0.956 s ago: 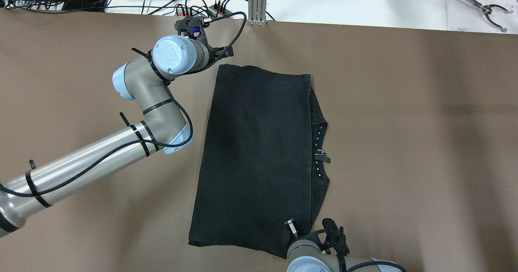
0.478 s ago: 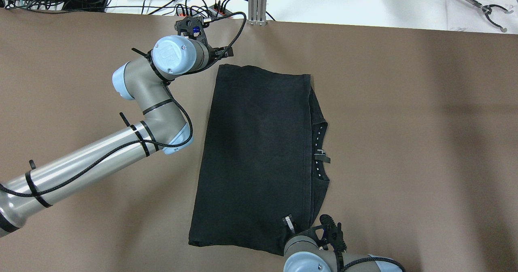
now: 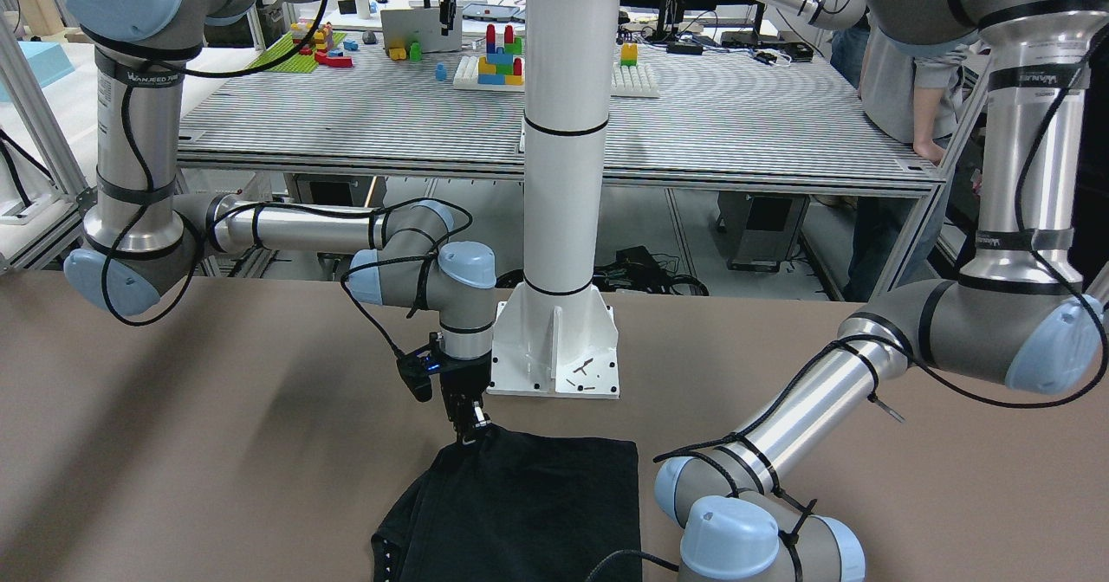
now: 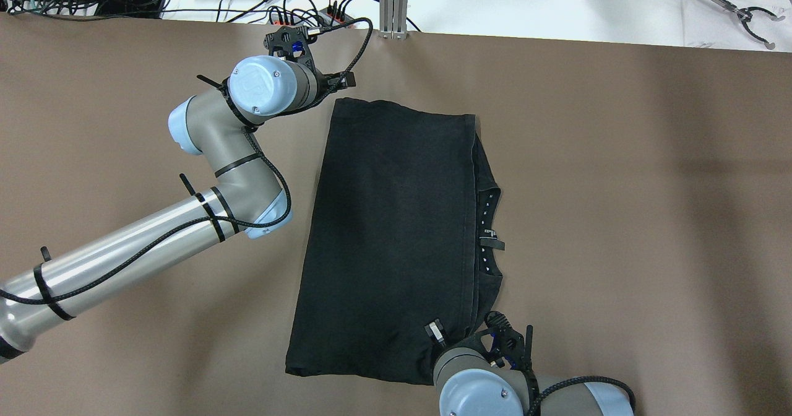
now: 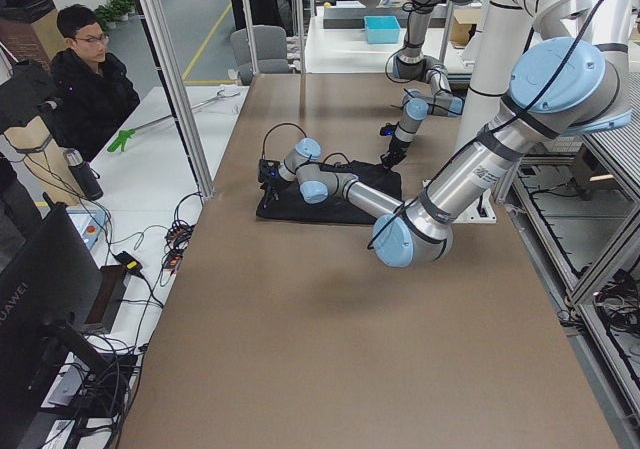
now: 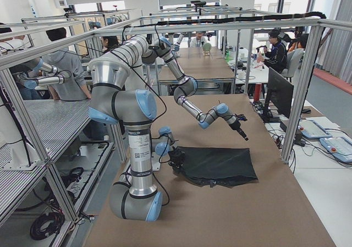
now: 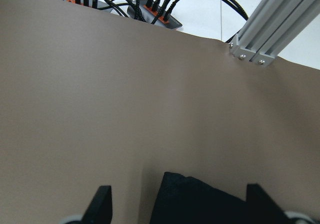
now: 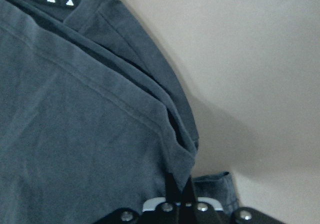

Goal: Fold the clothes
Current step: 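Grasp the shirt's near corners with both grippers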

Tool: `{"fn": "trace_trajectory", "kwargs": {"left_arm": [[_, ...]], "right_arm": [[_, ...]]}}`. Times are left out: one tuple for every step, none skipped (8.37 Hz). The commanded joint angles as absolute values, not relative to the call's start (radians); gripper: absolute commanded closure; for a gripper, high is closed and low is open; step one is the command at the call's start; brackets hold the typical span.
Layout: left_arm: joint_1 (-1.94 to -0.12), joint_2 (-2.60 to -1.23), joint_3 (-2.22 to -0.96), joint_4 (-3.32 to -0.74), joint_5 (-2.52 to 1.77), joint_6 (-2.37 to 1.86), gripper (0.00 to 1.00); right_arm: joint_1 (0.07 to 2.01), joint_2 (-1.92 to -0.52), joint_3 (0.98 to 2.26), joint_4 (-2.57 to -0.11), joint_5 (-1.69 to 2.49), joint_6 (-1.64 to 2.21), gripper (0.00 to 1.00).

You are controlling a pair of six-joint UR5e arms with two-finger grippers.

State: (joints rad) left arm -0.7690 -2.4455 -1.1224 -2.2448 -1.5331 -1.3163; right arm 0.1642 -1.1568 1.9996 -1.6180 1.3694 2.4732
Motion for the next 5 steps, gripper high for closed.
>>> {"fn": "trace_trajectory", "kwargs": {"left_arm": [[-0.704,-2.273,-1.385,-2.243,-1.539,-1.475,0.06],[-0.651,-2.167,-1.528,-2.243,-1.534,-1.585,0.05],[-0.565,-2.046,-1.683,-2.224,-1.525,-1.656,0.05],[-0.476,-1.928,-1.836,-2.189,-1.463,-1.733,0.06],[-0.339,-1.843,-1.933,-2.171,-1.327,-1.805,0.06]], "right_arm": [[0.166,-1.198,2.055,-1.614,1.393,2.442,1.00],[0.166,-1.204,2.072,-1.614,1.393,2.436,1.00],[0.164,-1.216,2.077,-1.609,1.393,2.436,1.00],[0.163,-1.219,2.077,-1.577,1.393,2.436,1.00],[0.163,-1.221,2.079,-1.565,1.393,2.436,1.00]]}}
